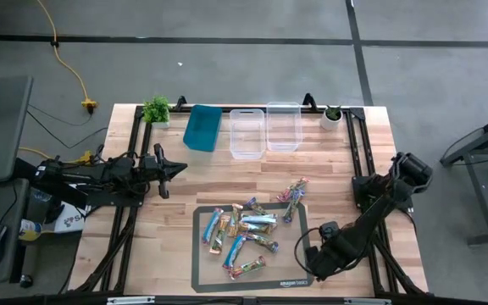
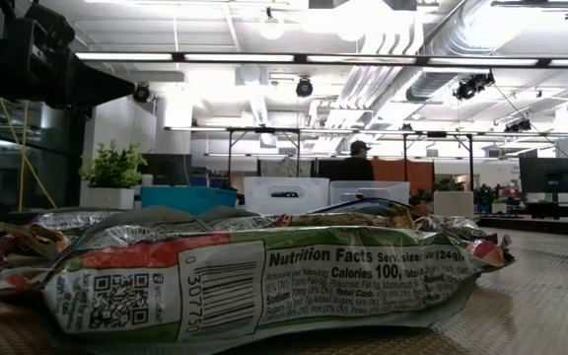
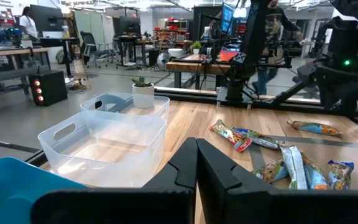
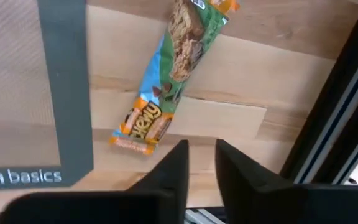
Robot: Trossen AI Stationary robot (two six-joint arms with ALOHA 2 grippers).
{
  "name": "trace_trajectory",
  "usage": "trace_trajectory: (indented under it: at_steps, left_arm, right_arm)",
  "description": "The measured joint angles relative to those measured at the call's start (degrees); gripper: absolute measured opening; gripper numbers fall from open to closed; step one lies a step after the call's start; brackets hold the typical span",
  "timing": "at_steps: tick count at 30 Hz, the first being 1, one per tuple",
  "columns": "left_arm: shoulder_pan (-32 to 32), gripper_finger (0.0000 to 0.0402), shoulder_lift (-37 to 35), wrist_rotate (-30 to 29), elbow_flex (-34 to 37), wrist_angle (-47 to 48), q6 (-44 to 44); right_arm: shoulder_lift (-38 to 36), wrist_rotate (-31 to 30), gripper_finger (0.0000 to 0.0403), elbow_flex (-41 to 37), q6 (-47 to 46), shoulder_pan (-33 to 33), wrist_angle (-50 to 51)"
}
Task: Pick and place Granola Bars by type
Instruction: Put the yellow granola bar into the right transparent bin
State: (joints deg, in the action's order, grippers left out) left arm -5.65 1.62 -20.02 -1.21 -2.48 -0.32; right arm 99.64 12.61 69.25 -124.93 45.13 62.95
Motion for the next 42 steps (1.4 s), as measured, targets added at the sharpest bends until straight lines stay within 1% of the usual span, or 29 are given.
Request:
trace_trajectory:
  at_steps: [4,7,10,12,14,17,26,32,36,42]
  left_arm:
    - [0.0,0.0,0.0,0.0,0.0,0.0,0.0]
    - [0.0,0.0,0.0,0.0,0.0,0.0,0.0]
    - [0.0,0.0,0.0,0.0,0.0,0.0,0.0]
    - [0.0,0.0,0.0,0.0,0.0,0.0,0.0]
    - [0.0,0.0,0.0,0.0,0.0,0.0,0.0]
    - [0.0,0.0,0.0,0.0,0.0,0.0,0.0]
    - [0.0,0.0,0.0,0.0,0.0,0.0,0.0]
    - [0.0,0.0,0.0,0.0,0.0,0.0,0.0]
    - [0.0,0.0,0.0,0.0,0.0,0.0,0.0]
    - [0.0,0.0,0.0,0.0,0.0,0.0,0.0]
  right_arm:
    - [1.7,-0.2,0.0128,0.0,-0.7,-1.7,0.7]
    - [2.3,-2.0,0.0166,0.0,-0.1,-3.4,0.4]
    - [3.0,-3.0,0.0193,0.0,0.3,-4.9,0.4]
    - [3.1,-3.6,0.0202,0.0,0.3,-5.6,0.4]
    - [3.1,-3.9,0.0205,-0.2,0.4,-6.2,0.2]
    - [3.2,-2.7,0.0206,-1.2,-0.5,-6.6,-0.4]
    - [3.2,-0.6,0.0207,-2.4,-4.5,-4.7,-1.8]
    - [3.2,-0.8,0.0207,-2.4,-5.6,-3.8,-1.2]
    - [3.2,-2.5,0.0207,-2.9,-5.6,-3.7,-1.2]
    - [3.2,-3.1,0.0207,-5.3,-6.5,-3.3,-4.5]
